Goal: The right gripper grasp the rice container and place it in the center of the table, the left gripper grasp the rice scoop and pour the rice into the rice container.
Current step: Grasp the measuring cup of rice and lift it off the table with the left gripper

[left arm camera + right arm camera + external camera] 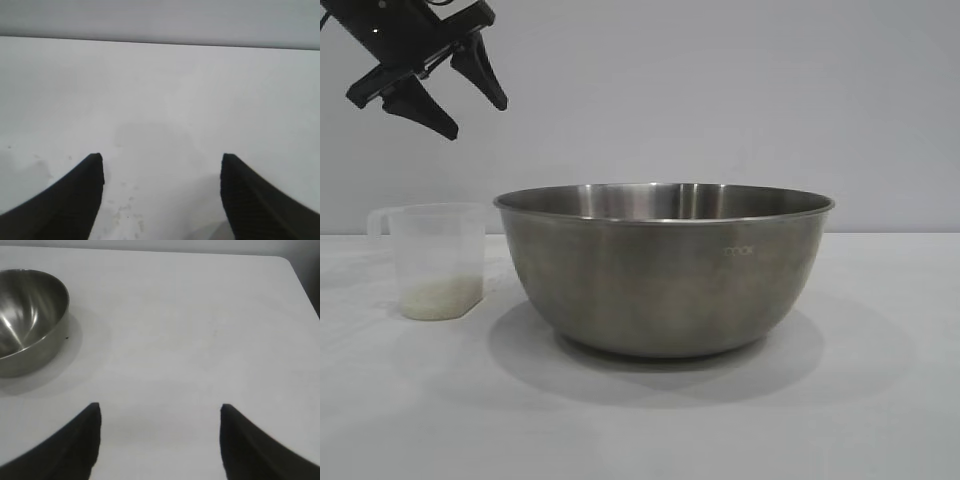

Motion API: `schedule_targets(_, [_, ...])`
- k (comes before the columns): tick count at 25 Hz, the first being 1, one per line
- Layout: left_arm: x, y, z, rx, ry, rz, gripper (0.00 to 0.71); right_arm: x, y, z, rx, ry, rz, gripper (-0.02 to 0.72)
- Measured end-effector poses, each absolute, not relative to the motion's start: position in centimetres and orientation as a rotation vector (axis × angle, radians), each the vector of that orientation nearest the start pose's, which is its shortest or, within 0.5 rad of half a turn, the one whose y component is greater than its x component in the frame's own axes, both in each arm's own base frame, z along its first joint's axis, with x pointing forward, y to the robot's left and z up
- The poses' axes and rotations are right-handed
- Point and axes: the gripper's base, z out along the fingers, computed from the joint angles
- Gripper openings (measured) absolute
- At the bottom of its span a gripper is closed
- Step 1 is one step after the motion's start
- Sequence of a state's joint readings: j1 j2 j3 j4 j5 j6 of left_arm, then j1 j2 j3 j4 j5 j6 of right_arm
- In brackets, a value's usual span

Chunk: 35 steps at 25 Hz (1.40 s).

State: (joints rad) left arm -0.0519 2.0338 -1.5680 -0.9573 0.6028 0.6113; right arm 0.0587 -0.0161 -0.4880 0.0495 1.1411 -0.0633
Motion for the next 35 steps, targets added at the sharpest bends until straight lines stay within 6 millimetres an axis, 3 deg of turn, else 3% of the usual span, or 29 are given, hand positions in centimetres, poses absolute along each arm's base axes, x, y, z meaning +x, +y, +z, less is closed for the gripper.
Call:
schedule_targets(8, [44.4, -6.6, 22.9, 0.244, 2.440, -0.639, 0.447, -1.0, 0.4, 26.8, -0.134, 2.116, 0.057, 0.414])
schedule_targets(18, [39.9, -5.6, 30.8, 0.405, 2.435, -0.449, 0.447, -1.0, 0.4, 26.8, -0.134, 2.116, 0.057, 0.414])
schedule_targets(30, [34.3, -4.4, 34.2, 0.373, 2.700, -0.369, 0.447, -1.0, 0.4, 26.8, -0.134, 2.116, 0.057, 0.414])
schedule_targets(35, [32.3, -4.2, 36.5, 0.334, 2.664, -0.350, 0.447, -1.0, 0.4, 26.8, -0.134, 2.116, 0.057, 0.414])
